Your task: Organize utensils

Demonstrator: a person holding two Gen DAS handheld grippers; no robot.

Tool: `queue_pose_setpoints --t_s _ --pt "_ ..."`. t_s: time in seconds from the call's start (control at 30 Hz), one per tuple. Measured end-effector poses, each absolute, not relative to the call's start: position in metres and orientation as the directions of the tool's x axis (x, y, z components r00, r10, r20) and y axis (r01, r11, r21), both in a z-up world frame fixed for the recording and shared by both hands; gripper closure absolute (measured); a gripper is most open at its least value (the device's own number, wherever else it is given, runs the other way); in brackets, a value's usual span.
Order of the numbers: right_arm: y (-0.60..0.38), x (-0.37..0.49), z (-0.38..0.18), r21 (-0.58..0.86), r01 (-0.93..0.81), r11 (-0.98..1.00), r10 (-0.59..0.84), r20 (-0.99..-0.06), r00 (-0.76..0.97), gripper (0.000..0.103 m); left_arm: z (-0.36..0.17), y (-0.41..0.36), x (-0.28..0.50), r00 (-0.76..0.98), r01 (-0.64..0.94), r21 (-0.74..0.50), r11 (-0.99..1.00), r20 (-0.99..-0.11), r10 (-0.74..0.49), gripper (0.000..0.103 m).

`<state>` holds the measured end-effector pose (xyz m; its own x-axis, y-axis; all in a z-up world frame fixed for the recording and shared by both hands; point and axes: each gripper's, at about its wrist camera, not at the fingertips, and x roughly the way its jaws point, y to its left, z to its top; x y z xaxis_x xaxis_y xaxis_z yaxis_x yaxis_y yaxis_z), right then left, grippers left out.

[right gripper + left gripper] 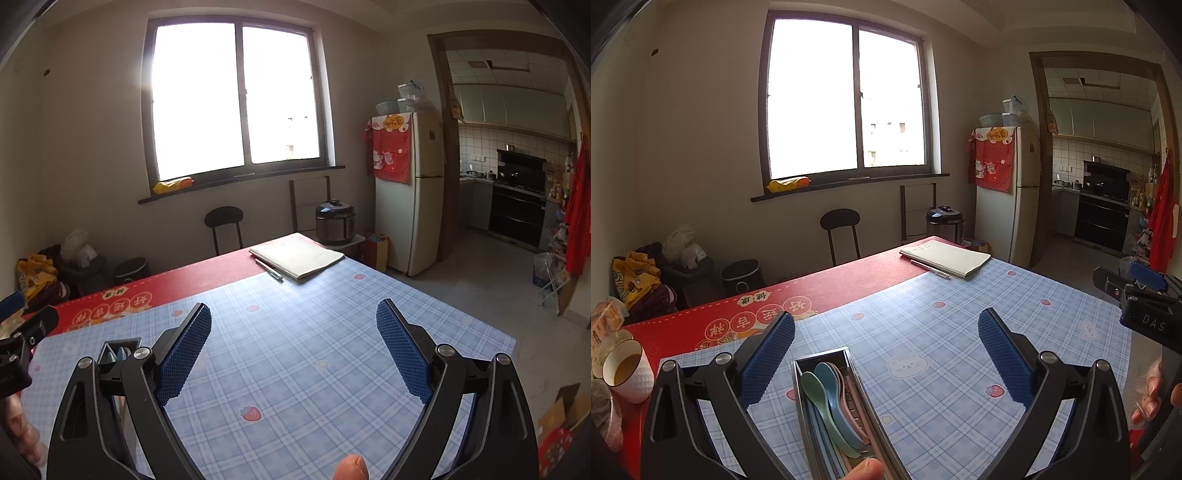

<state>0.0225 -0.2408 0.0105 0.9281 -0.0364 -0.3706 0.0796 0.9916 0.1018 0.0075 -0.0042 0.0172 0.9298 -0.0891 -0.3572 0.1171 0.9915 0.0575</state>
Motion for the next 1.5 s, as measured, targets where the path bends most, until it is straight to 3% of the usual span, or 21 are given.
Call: queue_pose_setpoints --t_s 0.57,1.5 --pt "-0.263 -0.002 0.019 0.085 0.202 0.976 -0.167 -0.311 0.936 0.015 0.010 -0.018 0.002 0.936 0.115 0.082 0.990 -0.343 -0.081 0.006" --pt "-0.259 -0.008 0.021 0.074 0.217 0.973 -0.186 -0.301 0.935 0.015 0.014 -0.010 -0.001 0.941 0.090 0.065 0.994 -0.332 -0.063 0.006"
